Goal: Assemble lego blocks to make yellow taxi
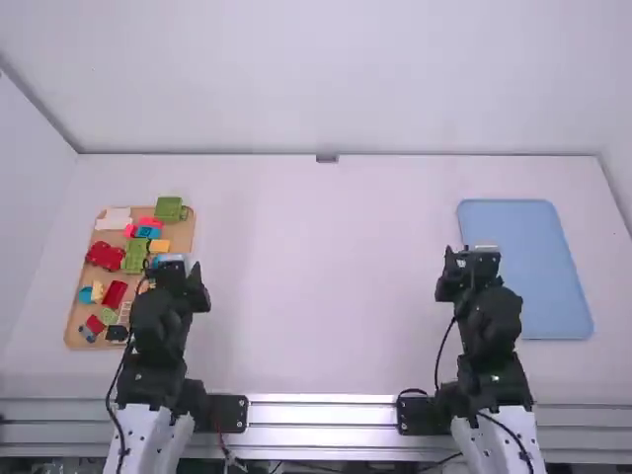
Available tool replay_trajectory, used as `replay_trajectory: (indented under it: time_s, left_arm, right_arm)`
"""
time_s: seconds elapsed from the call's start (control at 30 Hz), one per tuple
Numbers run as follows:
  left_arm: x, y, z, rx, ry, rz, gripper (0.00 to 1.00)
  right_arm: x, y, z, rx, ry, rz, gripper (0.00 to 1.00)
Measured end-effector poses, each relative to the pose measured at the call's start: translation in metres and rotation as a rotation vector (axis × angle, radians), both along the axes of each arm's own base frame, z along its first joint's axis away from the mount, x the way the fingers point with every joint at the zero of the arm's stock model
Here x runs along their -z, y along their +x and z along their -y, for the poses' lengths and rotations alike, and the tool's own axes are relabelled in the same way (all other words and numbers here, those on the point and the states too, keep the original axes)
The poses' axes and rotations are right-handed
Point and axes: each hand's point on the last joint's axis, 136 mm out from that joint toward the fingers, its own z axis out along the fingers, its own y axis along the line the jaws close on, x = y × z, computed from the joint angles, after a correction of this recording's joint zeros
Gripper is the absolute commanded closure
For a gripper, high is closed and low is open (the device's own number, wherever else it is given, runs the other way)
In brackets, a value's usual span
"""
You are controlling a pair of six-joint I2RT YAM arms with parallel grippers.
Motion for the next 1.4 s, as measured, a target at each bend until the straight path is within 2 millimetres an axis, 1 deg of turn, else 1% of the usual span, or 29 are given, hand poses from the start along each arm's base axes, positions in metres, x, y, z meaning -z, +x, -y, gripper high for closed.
replay_trajectory:
  time_s: [0.17,0.2,0.23,0.33,0.37,0.43,0.5,0.57,0.6,0.7,0.8,0.83,0.9,1.0,1.17,1.23,1.33,1.4]
  left_arm:
    - [-0.004,0.004,-0.017,-0.109,-0.021,-0.066,0.51]
    - [-0.005,0.006,-0.022,-0.138,-0.023,-0.085,0.48]
    - [-0.006,0.007,-0.023,-0.146,-0.024,-0.090,0.48]
    - [-0.010,0.012,-0.032,-0.200,-0.028,-0.125,0.41]
    - [-0.011,0.013,-0.034,-0.213,-0.029,-0.129,0.40]
    - [-0.014,0.018,-0.043,-0.261,-0.026,-0.148,0.35]
    - [-0.017,0.021,-0.048,-0.291,-0.025,-0.159,0.32]
    - [-0.021,0.025,-0.056,-0.336,-0.020,-0.176,0.27]
    - [-0.021,0.025,-0.057,-0.342,-0.020,-0.181,0.27]
    - [-0.021,0.025,-0.069,-0.406,-0.021,-0.215,0.21]
    - [-0.013,0.016,-0.090,-0.508,-0.052,-0.299,0.16]
    - [-0.011,0.014,-0.093,-0.523,-0.060,-0.315,0.16]
    - [-0.005,0.006,-0.108,-0.578,-0.109,-0.378,0.12]
    - [-0.002,0.001,-0.120,-0.602,-0.176,-0.433,0.09]
    - [0.002,-0.004,-0.126,-0.602,-0.264,-0.507,0.04]
    - [0.006,-0.008,-0.125,-0.598,-0.282,-0.546,0.03]
    - [0.014,-0.018,-0.126,-0.603,-0.266,-0.618,0.02]
    - [0.016,-0.022,-0.130,-0.625,-0.249,-0.641,0.02]
  right_arm:
    - [-0.020,0.018,-0.003,-0.001,-0.032,-0.023,0.51]
    - [-0.026,0.025,-0.004,0.001,-0.040,-0.028,0.48]
    - [-0.028,0.027,-0.005,0.000,-0.045,-0.032,0.48]
    - [-0.037,0.043,-0.009,0.001,-0.067,-0.053,0.41]
    - [-0.038,0.045,-0.009,0.002,-0.068,-0.057,0.40]
    - [-0.043,0.057,-0.011,0.004,-0.085,-0.075,0.35]
    - [-0.046,0.065,-0.013,0.004,-0.093,-0.085,0.32]
    - [-0.050,0.077,-0.017,0.003,-0.111,-0.100,0.27]
    - [-0.051,0.080,-0.018,0.002,-0.113,-0.102,0.27]
    - [-0.054,0.094,-0.022,0.003,-0.128,-0.117,0.22]
    - [-0.056,0.111,-0.028,0.002,-0.149,-0.135,0.16]
    - [-0.056,0.112,-0.028,0.003,-0.149,-0.136,0.16]
    - [-0.057,0.124,-0.032,0.003,-0.163,-0.145,0.12]
    - [-0.059,0.135,-0.036,0.002,-0.176,-0.152,0.09]
    - [-0.058,0.153,-0.046,-0.002,-0.194,-0.163,0.04]
    - [-0.058,0.157,-0.049,-0.004,-0.201,-0.166,0.03]
    - [-0.057,0.164,-0.052,-0.004,-0.211,-0.164,0.02]
    - [-0.057,0.167,-0.053,-0.004,-0.212,-0.160,0.01]
